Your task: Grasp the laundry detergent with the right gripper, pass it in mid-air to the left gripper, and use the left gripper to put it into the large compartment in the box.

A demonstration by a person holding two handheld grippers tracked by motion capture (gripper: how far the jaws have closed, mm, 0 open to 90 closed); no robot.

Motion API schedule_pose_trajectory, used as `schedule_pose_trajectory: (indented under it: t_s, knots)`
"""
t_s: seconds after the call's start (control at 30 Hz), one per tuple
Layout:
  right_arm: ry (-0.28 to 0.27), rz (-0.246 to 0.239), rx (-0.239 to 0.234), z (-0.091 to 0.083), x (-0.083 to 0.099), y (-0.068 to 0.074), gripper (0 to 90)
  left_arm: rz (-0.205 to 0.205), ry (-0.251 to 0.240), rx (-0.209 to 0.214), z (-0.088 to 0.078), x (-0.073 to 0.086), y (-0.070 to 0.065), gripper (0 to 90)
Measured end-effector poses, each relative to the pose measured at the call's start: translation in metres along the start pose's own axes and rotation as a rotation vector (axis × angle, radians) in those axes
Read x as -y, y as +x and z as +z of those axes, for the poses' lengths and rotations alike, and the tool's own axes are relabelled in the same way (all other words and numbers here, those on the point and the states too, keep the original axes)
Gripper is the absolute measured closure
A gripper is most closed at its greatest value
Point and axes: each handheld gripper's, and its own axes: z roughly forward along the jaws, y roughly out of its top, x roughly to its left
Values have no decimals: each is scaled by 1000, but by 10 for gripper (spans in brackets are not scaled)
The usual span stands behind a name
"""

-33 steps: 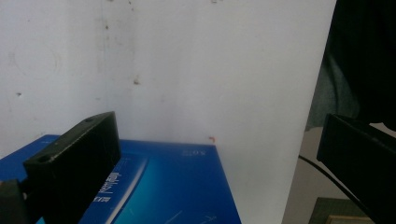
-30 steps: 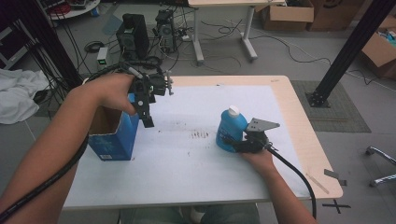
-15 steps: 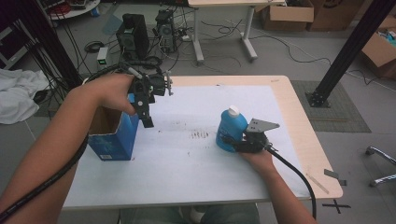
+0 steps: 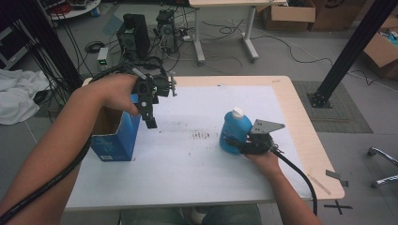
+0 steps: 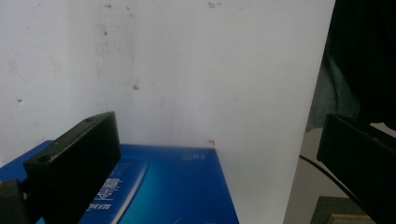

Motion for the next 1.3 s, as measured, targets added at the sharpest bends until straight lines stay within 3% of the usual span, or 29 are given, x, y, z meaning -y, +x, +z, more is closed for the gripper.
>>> schedule_pose_trajectory:
  t_s: [0.1,0.4,0.73,1.03,1.3]
  knots:
    - [-13,7,-15,-7,-5,0,446,5,1,-1,0,-1,0,1]
    - [0,-37,-14,-41,-29,1,449,11,-5,-4,-2,-3,0,1]
    - [1,-78,-122,-56,-61,28,449,17,-9,-8,-5,-2,-1,1]
    - [7,-124,-236,-28,-78,53,448,26,-8,-9,-8,-7,-8,1]
    - [5,-126,-298,9,-85,62,447,34,4,-9,-13,-4,-16,1]
